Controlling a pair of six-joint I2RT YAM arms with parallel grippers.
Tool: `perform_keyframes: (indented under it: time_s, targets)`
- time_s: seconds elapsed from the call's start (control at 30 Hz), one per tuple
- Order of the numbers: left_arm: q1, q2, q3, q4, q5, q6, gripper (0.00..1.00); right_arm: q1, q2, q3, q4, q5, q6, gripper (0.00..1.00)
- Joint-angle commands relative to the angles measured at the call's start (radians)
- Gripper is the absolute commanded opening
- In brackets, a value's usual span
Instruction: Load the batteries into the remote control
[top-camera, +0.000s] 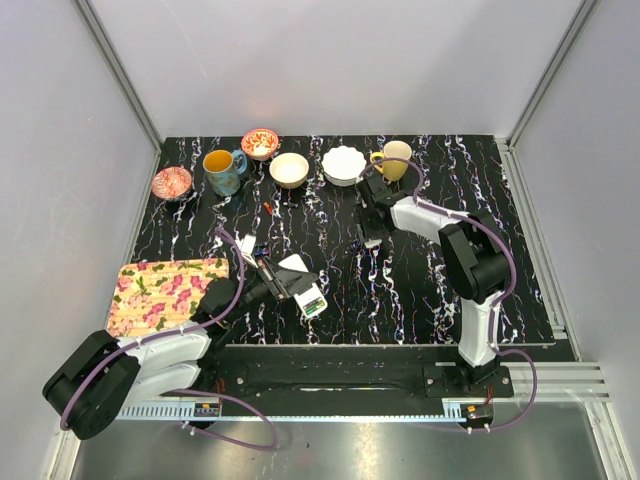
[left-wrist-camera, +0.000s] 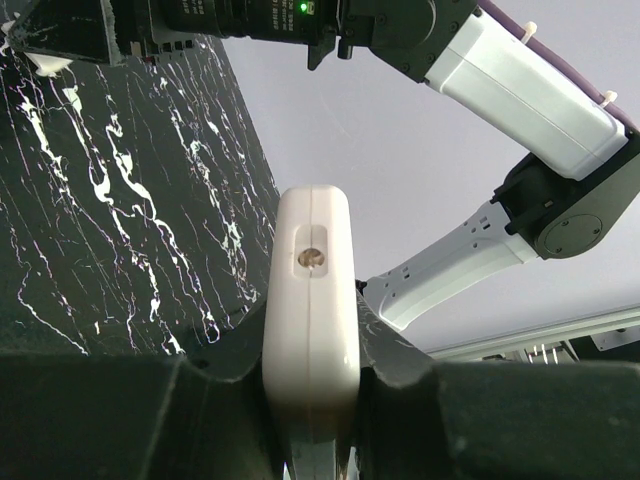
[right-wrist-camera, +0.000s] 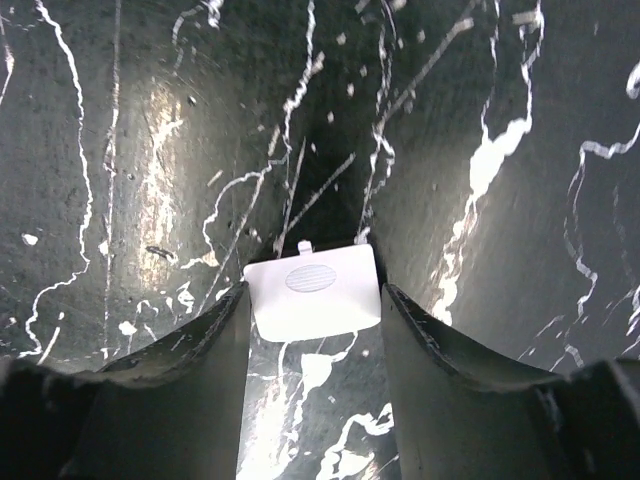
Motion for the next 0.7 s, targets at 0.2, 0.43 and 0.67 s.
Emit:
perform_keyframes:
  time_s: [0.2, 0.43, 0.67]
  targets:
    - [-0.002, -0.010, 0.019, 0.087, 0.025, 0.001, 0.00, 0.022, -0.048, -0.090, -0.140, -0.014, 0.228, 0.70]
    - [-0.002, -0.013, 0.030, 0.071, 0.020, 0.007, 0.00, 0.022, -0.047, -0.096, -0.161, -0.017, 0.130, 0.71]
    - [-0.002, -0.001, 0.042, 0.065, 0.029, 0.010, 0.00, 0.028, -0.053, -0.091, -0.197, -0.013, 0.041, 0.68]
